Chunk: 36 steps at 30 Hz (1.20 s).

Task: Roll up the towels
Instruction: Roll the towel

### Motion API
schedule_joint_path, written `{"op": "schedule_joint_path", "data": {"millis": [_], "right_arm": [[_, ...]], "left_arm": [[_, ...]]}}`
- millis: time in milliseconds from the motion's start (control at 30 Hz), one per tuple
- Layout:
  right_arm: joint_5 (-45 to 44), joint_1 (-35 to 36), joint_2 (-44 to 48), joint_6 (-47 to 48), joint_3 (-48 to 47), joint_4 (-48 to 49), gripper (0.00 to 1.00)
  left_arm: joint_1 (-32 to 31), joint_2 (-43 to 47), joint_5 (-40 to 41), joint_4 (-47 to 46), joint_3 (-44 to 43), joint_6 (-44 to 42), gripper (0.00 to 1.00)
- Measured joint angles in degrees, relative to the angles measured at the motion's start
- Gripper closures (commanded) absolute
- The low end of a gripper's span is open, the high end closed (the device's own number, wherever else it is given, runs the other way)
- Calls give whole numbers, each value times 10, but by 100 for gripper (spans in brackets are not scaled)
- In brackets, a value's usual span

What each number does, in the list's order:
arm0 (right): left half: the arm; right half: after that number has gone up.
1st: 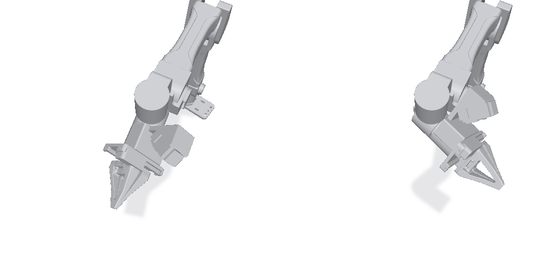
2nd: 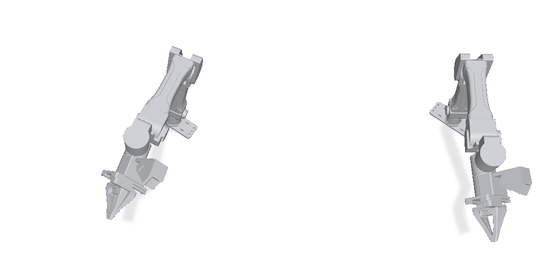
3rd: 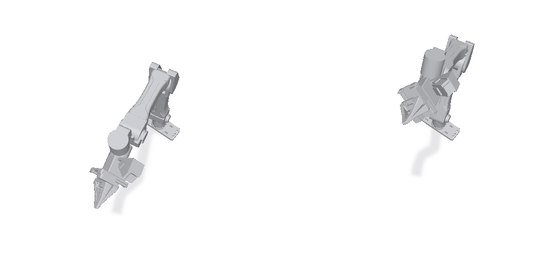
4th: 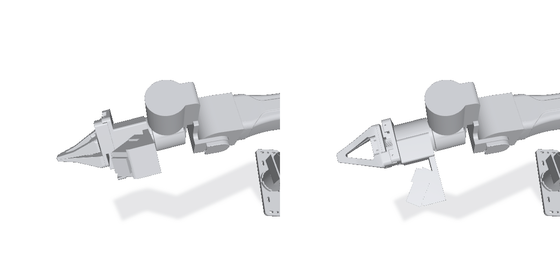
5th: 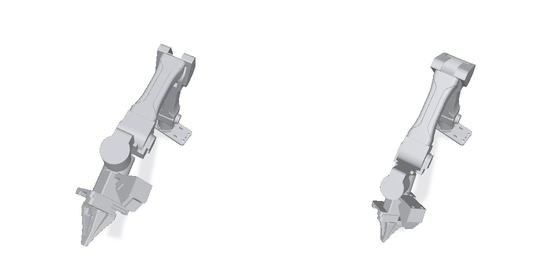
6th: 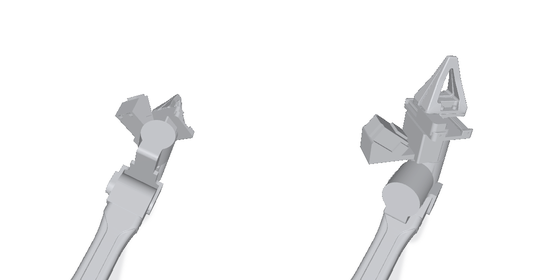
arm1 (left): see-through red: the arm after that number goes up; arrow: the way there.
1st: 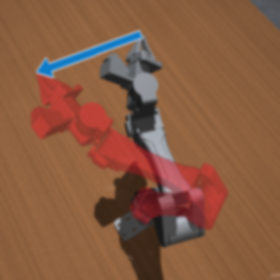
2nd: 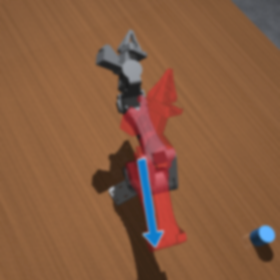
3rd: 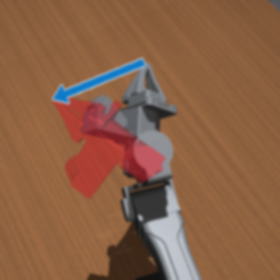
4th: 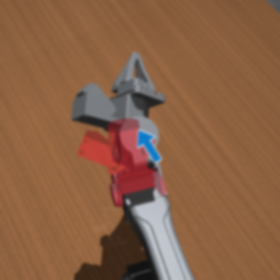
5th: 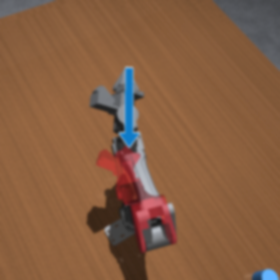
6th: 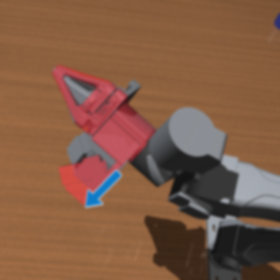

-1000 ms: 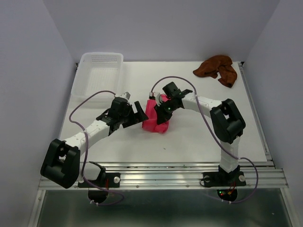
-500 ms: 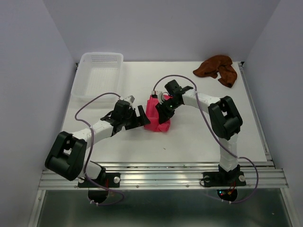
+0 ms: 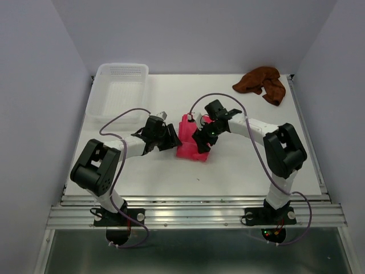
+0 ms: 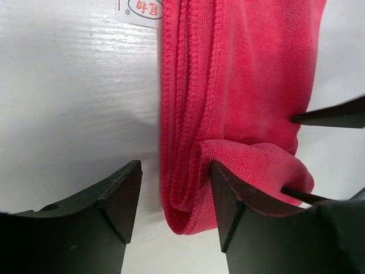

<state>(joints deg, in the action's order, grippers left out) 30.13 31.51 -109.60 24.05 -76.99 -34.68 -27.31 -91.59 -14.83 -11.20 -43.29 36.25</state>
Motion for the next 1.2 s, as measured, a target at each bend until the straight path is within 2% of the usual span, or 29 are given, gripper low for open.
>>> {"op": "schedule_joint_path", "data": {"millis": [67, 333, 467, 633, 800, 1100, 1133, 1200], "right_arm": [[-34, 0, 39, 2, 32, 14, 19], [-115, 6, 169, -4, 131, 84, 15], [-158, 70, 229, -2, 169, 128, 16], [-231, 182, 215, 9, 172, 172, 17], [-310, 222, 169, 24, 191, 198, 19], [-419, 220, 152, 58, 270, 316, 35], [-423, 220, 149, 58, 273, 325, 39], [-430, 220, 136, 60, 274, 340, 58]], "left_arm": [[0, -16, -2, -4, -4, 2, 47], [-2, -28, -14, -7, -4, 7, 50], [-7, -28, -16, -9, -5, 7, 50], [-9, -28, -12, 0, -7, 9, 53], [-9, -28, -5, 16, -12, 18, 53], [-9, -31, -2, 25, -16, 24, 53], [-9, -31, -2, 26, -17, 24, 53], [-9, -32, -2, 28, -19, 24, 53]]}}
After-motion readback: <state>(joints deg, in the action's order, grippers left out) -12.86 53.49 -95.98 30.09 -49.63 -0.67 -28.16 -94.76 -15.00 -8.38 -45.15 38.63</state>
